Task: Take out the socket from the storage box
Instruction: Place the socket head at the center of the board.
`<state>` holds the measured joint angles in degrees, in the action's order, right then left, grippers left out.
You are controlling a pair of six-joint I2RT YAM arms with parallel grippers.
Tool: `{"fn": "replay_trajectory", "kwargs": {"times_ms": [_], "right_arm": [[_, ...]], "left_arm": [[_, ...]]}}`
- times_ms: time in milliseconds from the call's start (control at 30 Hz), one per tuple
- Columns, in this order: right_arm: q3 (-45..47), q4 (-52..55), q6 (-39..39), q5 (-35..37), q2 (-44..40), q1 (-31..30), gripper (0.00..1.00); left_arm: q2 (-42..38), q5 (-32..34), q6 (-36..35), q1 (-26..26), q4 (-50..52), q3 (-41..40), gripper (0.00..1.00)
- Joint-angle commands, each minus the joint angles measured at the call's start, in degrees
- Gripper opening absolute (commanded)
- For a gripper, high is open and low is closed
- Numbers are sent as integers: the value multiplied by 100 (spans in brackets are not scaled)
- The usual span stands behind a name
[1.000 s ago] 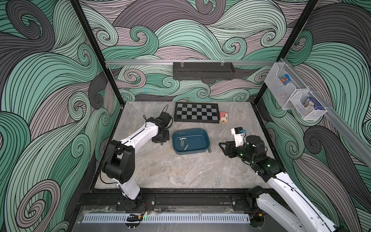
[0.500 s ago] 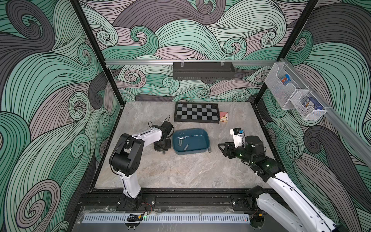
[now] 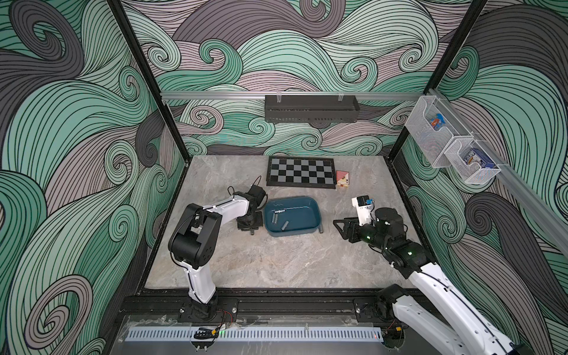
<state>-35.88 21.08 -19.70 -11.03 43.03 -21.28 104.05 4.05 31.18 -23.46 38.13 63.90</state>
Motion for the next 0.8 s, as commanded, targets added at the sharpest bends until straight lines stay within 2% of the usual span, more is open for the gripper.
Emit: {"fn": "replay_trajectory", "kwargs": {"times_ms": [0, 133, 333, 767], "right_arm": [[41, -104, 19, -36, -28, -34, 59], [63, -105, 19, -41, -40, -30, 59], [80, -104, 20, -33, -40, -34, 60], [63, -105, 20, -42, -12, -34, 60]], "left_arm": [[162, -37, 59, -40, -153, -142, 21], [167, -36, 47, -44, -89, -88, 32], [142, -36, 46, -51, -60, -83, 39], [53, 83, 48, -54, 108, 8, 44]]}}
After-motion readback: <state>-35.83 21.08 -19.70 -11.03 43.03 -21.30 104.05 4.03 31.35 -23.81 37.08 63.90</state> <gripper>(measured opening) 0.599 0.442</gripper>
